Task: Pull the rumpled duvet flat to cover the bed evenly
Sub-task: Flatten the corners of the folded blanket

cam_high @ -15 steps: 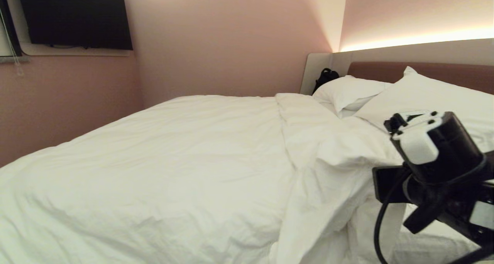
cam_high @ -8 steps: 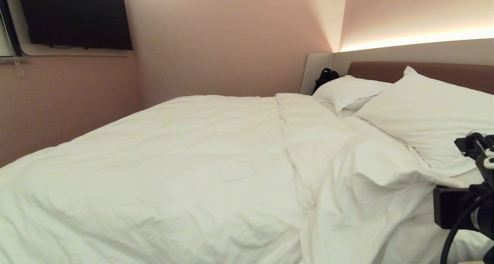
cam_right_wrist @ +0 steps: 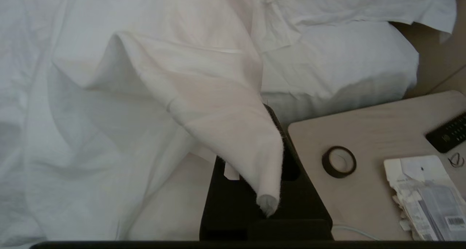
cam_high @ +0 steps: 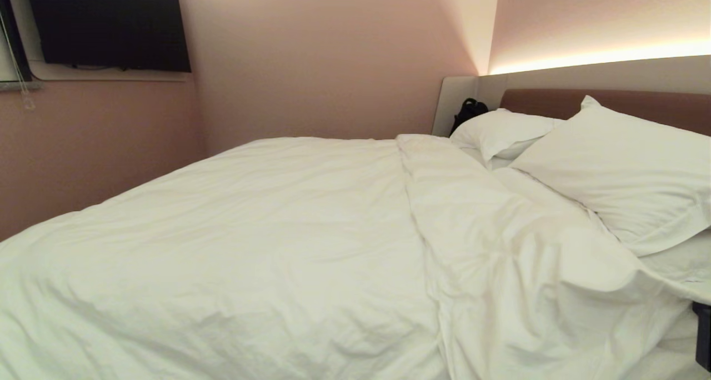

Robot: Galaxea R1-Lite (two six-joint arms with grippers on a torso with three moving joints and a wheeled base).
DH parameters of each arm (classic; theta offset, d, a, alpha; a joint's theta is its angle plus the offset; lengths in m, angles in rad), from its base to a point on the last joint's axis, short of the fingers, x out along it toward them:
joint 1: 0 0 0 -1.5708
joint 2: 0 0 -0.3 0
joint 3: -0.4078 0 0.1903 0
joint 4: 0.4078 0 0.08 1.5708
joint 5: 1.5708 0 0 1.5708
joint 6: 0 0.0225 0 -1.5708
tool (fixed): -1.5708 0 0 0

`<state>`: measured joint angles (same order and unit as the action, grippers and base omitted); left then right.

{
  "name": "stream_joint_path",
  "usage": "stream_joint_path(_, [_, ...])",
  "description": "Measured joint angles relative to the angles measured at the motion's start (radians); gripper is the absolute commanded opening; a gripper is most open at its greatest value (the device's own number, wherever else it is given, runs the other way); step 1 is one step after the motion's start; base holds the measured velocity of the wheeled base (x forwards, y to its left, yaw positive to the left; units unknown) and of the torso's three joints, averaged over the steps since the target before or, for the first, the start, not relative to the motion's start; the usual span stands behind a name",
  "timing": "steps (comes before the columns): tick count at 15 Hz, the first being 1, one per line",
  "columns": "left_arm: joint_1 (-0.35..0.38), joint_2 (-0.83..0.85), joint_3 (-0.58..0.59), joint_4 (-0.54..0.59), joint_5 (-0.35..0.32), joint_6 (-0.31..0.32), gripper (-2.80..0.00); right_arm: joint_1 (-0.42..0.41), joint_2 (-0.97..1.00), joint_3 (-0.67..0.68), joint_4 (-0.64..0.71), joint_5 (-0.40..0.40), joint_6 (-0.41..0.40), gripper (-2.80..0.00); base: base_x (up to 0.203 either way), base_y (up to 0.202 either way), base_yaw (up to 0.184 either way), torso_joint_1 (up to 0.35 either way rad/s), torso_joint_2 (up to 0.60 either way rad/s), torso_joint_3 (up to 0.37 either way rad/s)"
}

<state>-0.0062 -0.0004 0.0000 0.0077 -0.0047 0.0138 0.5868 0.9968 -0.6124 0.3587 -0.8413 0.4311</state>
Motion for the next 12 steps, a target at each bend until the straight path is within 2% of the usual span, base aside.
stream_joint_path(6, [0.000, 0.000, 0.000, 0.000, 0.000, 0.000, -2.80, -0.037, -0.148, 0.130, 0.010, 0.013, 0.000, -2.80, 0.000, 0.000, 0.000, 0.000, 0.00, 0.000])
stream_joint_path(12, [0.000, 0.000, 0.000, 0.000, 0.000, 0.000, -2.80, -0.052, -0.297, 0.186, 0.020, 0.047, -0.001, -2.80, 0.000, 0.000, 0.000, 0.000, 0.00, 0.000])
